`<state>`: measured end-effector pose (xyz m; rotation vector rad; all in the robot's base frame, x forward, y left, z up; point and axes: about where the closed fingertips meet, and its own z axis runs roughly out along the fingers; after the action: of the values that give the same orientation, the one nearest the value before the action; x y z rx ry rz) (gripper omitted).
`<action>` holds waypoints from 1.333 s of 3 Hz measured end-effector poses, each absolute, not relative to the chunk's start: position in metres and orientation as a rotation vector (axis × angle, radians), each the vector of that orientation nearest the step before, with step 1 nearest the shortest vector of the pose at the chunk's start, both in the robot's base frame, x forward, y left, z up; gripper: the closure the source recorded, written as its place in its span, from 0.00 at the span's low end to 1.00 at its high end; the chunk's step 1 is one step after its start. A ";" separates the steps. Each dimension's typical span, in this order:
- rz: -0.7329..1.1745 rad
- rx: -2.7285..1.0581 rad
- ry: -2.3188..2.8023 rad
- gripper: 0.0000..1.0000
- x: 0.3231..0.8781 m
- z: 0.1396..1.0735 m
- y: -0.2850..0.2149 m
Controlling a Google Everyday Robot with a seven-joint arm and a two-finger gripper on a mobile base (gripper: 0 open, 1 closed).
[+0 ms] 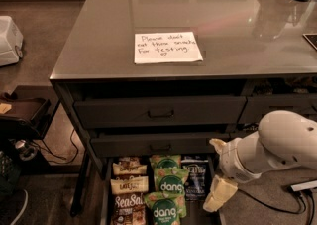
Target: Pick blue chip bag from bottom drawer and place on counter
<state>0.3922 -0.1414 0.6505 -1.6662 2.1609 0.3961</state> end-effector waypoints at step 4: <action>0.333 -1.787 1.898 0.00 0.435 0.477 -0.155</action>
Offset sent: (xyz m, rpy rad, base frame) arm 0.0175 -0.0209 -0.1432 -0.0930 -0.1591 0.1548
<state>0.4351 -0.1547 0.4773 -1.7874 1.8980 0.3332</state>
